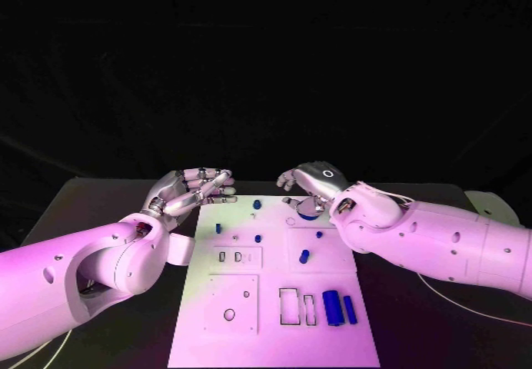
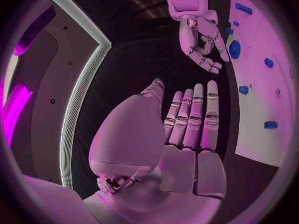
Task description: Assemble the parts on the task board
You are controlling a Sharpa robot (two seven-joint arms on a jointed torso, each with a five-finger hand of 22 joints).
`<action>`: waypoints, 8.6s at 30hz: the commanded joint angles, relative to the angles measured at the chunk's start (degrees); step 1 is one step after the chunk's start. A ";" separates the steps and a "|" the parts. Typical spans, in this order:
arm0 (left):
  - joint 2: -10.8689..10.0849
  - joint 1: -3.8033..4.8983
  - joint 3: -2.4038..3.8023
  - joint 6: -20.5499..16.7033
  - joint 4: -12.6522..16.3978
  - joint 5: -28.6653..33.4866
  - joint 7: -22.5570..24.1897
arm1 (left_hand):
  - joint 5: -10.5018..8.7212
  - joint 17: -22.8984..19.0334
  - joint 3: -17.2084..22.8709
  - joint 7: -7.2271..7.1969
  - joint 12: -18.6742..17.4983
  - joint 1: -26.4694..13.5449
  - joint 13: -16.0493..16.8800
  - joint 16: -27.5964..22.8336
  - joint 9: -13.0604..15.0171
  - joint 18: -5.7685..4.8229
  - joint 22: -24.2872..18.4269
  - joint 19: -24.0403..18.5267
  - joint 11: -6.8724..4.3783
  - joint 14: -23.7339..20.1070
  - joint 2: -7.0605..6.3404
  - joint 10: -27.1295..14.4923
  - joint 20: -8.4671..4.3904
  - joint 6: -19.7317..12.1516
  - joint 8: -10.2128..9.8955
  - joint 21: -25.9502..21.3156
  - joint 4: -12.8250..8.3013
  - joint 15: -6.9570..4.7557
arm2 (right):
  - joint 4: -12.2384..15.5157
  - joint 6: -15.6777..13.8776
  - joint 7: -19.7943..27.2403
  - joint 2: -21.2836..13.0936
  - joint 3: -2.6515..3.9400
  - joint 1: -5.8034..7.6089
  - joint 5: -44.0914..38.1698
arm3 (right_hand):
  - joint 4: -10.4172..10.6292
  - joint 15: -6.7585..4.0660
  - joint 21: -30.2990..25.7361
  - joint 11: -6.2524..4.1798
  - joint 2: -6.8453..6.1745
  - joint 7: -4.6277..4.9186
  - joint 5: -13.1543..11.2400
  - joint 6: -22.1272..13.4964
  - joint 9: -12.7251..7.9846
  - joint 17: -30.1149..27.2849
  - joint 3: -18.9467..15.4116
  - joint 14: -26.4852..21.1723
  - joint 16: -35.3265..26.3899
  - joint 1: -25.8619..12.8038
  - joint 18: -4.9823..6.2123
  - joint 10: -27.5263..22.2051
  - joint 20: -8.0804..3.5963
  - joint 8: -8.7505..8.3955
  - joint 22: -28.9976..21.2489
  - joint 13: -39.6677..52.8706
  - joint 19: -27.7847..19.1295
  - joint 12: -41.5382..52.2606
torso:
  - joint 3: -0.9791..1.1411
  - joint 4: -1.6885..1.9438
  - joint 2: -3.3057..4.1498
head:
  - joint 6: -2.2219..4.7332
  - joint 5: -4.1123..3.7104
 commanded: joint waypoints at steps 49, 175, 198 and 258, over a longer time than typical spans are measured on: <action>-0.12 0.06 0.04 0.89 0.09 0.37 0.58 | 0.29 0.11 -0.28 0.90 -0.30 0.40 -0.03 -0.45 -0.08 0.80 -0.13 0.23 0.40 -0.18 -0.10 0.21 0.19 -0.07 -0.39 -0.34 -0.06 0.27 | -2.48 15.68 -7.02 -3.17 0.01 0.13 15.89 | 11.32 -1.06 9.76 -1.42 1.48 -0.63 3.94 -5.86 4.08 16.15 -18.79 5.90 7.75 3.35 -2.92 13.22 -0.90 6.75 13.89 68.13 7.54 70.97 | 0.43 -0.67 -0.14 | -0.17 -0.20; 1.28 0.08 0.04 1.34 -1.25 0.37 -0.17 | 0.29 0.36 -0.31 1.01 -0.70 0.77 -0.03 -0.61 -0.14 0.84 -0.23 0.46 0.46 0.13 0.10 0.30 0.19 -0.08 -0.58 -0.47 -0.13 0.25 | -5.46 5.79 -10.53 13.59 -0.67 -2.91 3.41 | 12.44 -1.16 12.08 -1.54 0.73 -0.76 2.49 -3.80 2.16 16.49 -14.37 5.97 7.86 0.66 -3.63 15.86 -1.11 4.58 17.14 71.75 9.23 74.29 | 0.49 -0.65 -0.07 | -0.32 1.19; 1.20 0.08 0.04 1.35 -1.39 0.37 -0.34 | 0.29 0.42 -0.34 0.95 -0.75 0.84 -0.01 -0.69 -0.14 0.84 -0.25 0.50 0.42 0.16 0.13 0.44 0.19 0.02 -0.58 -0.52 -0.13 0.24 | -4.55 8.70 -9.11 12.17 -0.67 -2.97 5.15 | 12.79 -0.74 12.53 -1.24 3.85 -0.60 4.14 -2.77 2.02 16.49 -20.35 5.97 7.86 -6.65 -3.77 16.73 -0.49 2.93 17.89 72.88 9.67 75.36 | 0.56 -0.69 -0.09 | -0.09 0.87; 0.41 0.03 0.01 1.89 -1.85 0.37 -0.30 | 0.29 0.49 -0.31 0.84 -0.81 1.06 0.00 -0.79 -0.14 0.85 -0.28 0.56 0.37 0.20 0.19 0.57 0.18 0.11 -0.59 -0.58 -0.21 0.22 | 0.05 10.93 12.40 -13.42 -0.26 -3.59 29.42 | 5.88 -0.50 9.87 -0.86 1.28 0.04 1.35 -3.28 1.14 16.49 -13.09 5.97 7.86 7.62 -3.15 15.05 -0.37 -0.46 16.15 71.42 8.05 73.53 | 1.71 -2.21 -0.55 | -0.54 0.13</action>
